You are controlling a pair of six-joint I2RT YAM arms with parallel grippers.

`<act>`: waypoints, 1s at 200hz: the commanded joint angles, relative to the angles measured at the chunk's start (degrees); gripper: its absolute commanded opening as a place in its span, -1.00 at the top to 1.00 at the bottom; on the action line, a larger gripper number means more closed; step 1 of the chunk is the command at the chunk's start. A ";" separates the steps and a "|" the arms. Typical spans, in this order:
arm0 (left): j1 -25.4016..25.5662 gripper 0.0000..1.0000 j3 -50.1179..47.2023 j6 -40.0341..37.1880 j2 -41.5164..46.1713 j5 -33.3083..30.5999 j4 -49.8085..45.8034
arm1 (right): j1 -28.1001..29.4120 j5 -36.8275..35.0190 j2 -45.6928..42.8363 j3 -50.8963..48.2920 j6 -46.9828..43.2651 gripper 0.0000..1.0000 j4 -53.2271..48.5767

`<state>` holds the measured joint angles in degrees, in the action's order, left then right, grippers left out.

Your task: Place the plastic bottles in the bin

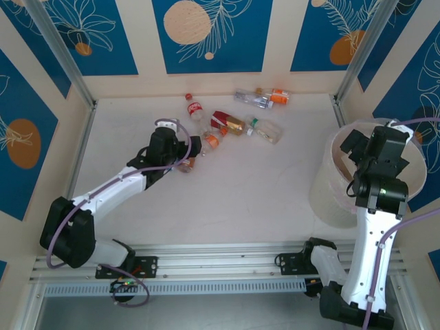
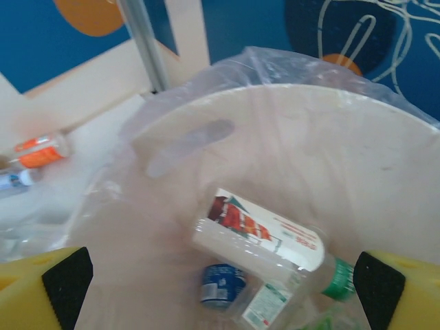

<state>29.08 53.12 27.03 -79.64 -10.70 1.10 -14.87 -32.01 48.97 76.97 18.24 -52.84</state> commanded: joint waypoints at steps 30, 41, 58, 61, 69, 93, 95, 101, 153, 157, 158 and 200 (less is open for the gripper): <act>-6.91 -1.00 6.43 5.63 -4.87 -1.69 -14.63 | 1.62 13.39 -3.17 -1.13 1.37 -0.99 5.56; -9.06 -0.99 7.69 5.56 -6.78 1.07 -16.82 | 1.65 17.63 -3.70 -2.05 1.21 -0.99 7.34; -11.67 -0.91 9.47 4.47 -9.85 6.71 -18.91 | 1.68 21.20 -3.55 -2.66 1.99 -0.99 8.10; -12.02 -0.89 9.71 4.23 -10.30 7.12 -19.35 | 1.69 21.73 -3.49 -2.58 2.19 -0.99 8.09; -12.57 -0.84 10.61 3.51 -11.53 7.55 -20.57 | 1.69 23.57 -3.36 -2.57 2.89 -0.99 8.03; -12.79 -0.76 12.43 0.55 -14.36 7.00 -22.57 | 1.80 31.39 -3.83 -3.11 3.39 -0.99 9.94; -12.81 -0.76 12.57 0.37 -14.62 7.01 -22.66 | 1.81 31.79 -3.87 -3.20 3.38 -0.99 10.12; -12.82 -0.75 12.89 -0.15 -15.24 6.79 -22.89 | 1.86 33.31 -3.93 -3.41 3.31 -0.99 10.34; -12.82 -0.64 18.64 -3.63 -22.73 7.66 -26.68 | 2.01 35.26 -3.97 -4.53 3.05 -0.99 9.29; -12.82 -0.62 19.08 -3.72 -23.19 7.63 -26.97 | 2.12 35.26 -3.97 -4.55 3.03 -0.99 9.23; -12.82 -0.62 19.14 -3.77 -23.33 7.63 -27.04 | 2.08 35.26 -3.97 -4.55 3.03 -0.99 9.19; -12.82 -0.55 20.86 -4.86 -26.20 7.65 -27.80 | 2.13 36.25 -4.04 -4.69 3.10 -0.99 8.96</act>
<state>16.29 72.23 24.21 -104.33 -4.27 -24.14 -13.08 2.13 45.45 72.60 20.64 -44.01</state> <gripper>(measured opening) 0.779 0.994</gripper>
